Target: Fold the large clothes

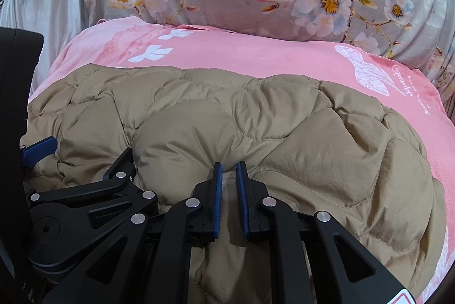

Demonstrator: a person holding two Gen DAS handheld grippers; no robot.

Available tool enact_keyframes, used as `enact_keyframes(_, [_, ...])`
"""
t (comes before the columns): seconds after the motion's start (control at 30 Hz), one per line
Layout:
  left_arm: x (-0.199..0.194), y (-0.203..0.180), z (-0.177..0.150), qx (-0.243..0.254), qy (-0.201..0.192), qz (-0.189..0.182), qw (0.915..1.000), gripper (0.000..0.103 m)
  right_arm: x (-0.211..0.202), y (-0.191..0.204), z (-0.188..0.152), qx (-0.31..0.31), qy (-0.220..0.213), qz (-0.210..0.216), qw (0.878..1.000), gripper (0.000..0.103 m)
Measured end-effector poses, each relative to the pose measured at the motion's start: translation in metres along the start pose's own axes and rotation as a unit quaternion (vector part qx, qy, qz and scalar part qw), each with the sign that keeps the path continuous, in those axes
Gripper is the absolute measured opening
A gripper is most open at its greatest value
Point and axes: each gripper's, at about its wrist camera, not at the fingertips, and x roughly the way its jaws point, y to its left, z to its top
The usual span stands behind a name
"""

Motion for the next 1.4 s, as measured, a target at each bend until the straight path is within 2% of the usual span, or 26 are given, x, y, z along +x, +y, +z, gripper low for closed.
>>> enact_keyframes(0.3, [0.001, 0.0, 0.0, -0.001, 0.0, -0.002, 1.0, 0.098, 0.001, -0.001, -0.001, 0.0, 0.004, -0.001, 1.0, 0.013])
enact_keyframes(0.4, [-0.002, 0.006, -0.001, -0.008, 0.0, -0.016, 0.9998, 0.097, 0.0, -0.004, -0.001, -0.001, 0.006, -0.001, 1.0, 0.012])
enact_keyframes(0.5, [-0.021, 0.033, -0.01, -0.034, 0.004, -0.043, 0.9985, 0.097, -0.01, -0.005, -0.002, 0.009, 0.015, 0.004, 1.0, 0.013])
enact_keyframes(0.57, [-0.047, 0.068, -0.024, -0.06, -0.004, -0.059, 0.9964, 0.097, -0.029, -0.008, -0.003, 0.035, 0.013, 0.031, 0.999, 0.015])
enact_keyframes(0.63, [-0.058, 0.096, -0.036, -0.076, 0.002, -0.062, 0.9952, 0.098, -0.044, -0.008, -0.007, 0.051, 0.015, 0.068, 0.996, 0.015])
enact_keyframes(0.67, [-0.063, 0.118, -0.044, -0.096, 0.011, -0.06, 0.9935, 0.098, -0.049, -0.006, -0.008, 0.052, 0.015, 0.073, 0.996, 0.015])
enact_keyframes(0.7, [-0.063, 0.138, -0.051, -0.119, 0.021, -0.06, 0.9909, 0.098, -0.055, -0.003, -0.011, 0.05, 0.013, 0.077, 0.996, 0.015])
enact_keyframes(0.8, [-0.054, 0.19, -0.075, -0.205, 0.058, -0.086, 0.9732, 0.098, -0.061, 0.009, -0.02, 0.048, 0.029, 0.103, 0.993, 0.015])
enact_keyframes(0.87, [-0.033, 0.207, -0.086, -0.25, 0.099, -0.138, 0.9532, 0.097, -0.057, 0.014, -0.026, 0.048, 0.037, 0.103, 0.993, 0.015])
enact_keyframes(0.93, [-0.021, 0.209, -0.09, -0.267, 0.116, -0.17, 0.9415, 0.097, -0.054, 0.014, -0.032, 0.047, 0.038, 0.102, 0.993, 0.015])
enact_keyframes(1.07, [-0.009, 0.195, -0.086, -0.272, 0.115, -0.201, 0.9342, 0.097, -0.049, 0.007, -0.036, 0.058, 0.046, 0.12, 0.99, 0.015])
enact_keyframes(1.13, [-0.005, 0.187, -0.081, -0.275, 0.116, -0.2, 0.9333, 0.097, -0.046, 0.004, -0.041, 0.061, 0.046, 0.125, 0.989, 0.014])
enact_keyframes(1.2, [-0.004, 0.18, -0.077, -0.279, 0.112, -0.208, 0.9307, 0.093, -0.044, 0.008, -0.043, 0.055, 0.042, 0.121, 0.99, 0.014])
enact_keyframes(1.23, [-0.003, 0.178, -0.074, -0.283, 0.114, -0.216, 0.9277, 0.087, -0.044, 0.009, -0.044, 0.05, 0.04, 0.117, 0.991, 0.014])
enact_keyframes(1.27, [-0.004, 0.176, -0.073, -0.284, 0.115, -0.216, 0.927, 0.075, -0.044, 0.01, -0.045, 0.046, 0.038, 0.113, 0.992, 0.014])
enact_keyframes(1.3, [-0.007, 0.173, -0.07, -0.28, 0.113, -0.213, 0.9293, 0.069, -0.044, 0.011, -0.046, 0.043, 0.037, 0.11, 0.992, 0.014])
enact_keyframes(1.37, [-0.015, 0.169, -0.062, -0.267, 0.105, -0.208, 0.935, 0.045, -0.044, 0.011, -0.045, 0.046, 0.038, 0.113, 0.992, 0.014])
enact_keyframes(1.4, [-0.019, 0.17, -0.06, -0.266, 0.099, -0.208, 0.9362, 0.039, -0.045, 0.009, -0.045, 0.055, 0.041, 0.118, 0.991, 0.013])
